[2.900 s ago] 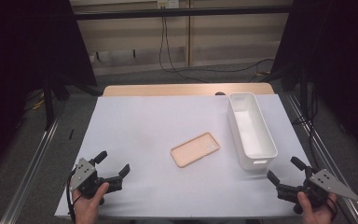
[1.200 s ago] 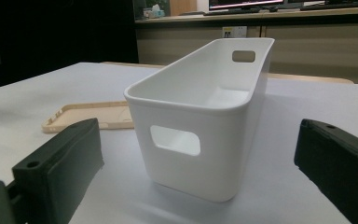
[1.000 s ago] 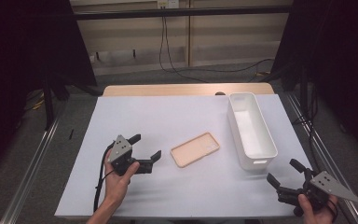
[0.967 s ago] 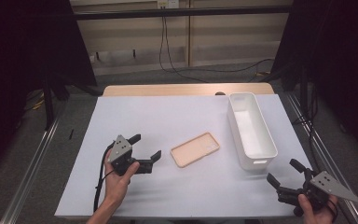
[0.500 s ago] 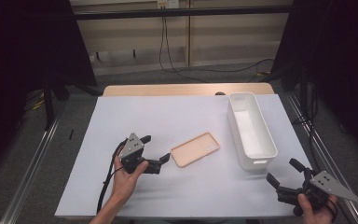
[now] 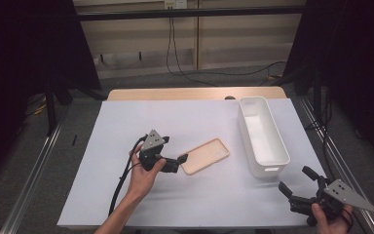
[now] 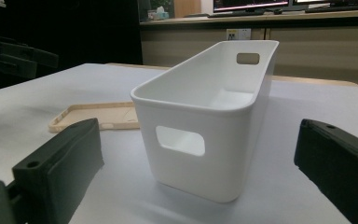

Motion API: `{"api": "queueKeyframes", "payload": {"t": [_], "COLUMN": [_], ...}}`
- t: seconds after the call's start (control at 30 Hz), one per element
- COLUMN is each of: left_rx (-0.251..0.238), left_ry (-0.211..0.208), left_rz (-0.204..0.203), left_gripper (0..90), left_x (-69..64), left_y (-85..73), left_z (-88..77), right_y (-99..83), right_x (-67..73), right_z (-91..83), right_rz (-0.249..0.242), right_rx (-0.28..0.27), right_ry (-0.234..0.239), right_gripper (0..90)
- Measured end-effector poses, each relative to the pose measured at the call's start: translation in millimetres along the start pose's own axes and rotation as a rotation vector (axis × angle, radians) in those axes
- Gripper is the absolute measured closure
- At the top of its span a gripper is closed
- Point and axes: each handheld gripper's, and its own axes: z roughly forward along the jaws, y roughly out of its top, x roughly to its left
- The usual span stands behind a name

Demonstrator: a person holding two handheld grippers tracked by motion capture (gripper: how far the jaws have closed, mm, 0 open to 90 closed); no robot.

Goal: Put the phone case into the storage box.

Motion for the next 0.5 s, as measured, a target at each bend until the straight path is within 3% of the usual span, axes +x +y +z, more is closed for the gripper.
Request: {"api": "queueKeyframes", "payload": {"t": [0.1,0.33,0.5], "left_rx": [0.005,0.062,0.125], "left_ry": [-0.014,-0.035,-0.064], "left_rz": [-0.02,-0.021,-0.013], "left_gripper": [5.7,5.7,6.4], "left_x": [1.8,10.1,12.5], "left_y": [2.2,7.9,9.9], "left_z": [5.2,15.5,23.9], "right_y": [-0.1,-0.8,-0.1], "right_x": [-0.2,-0.3,1.3], "right_z": [1.2,-0.2,-0.4], "right_rz": [0.004,0.003,-0.002], "right_rx": [-0.001,0.002,0.002], "right_ry": [0.003,0.004,0.007], "right_gripper": [0.7,0.7,0.7]}}
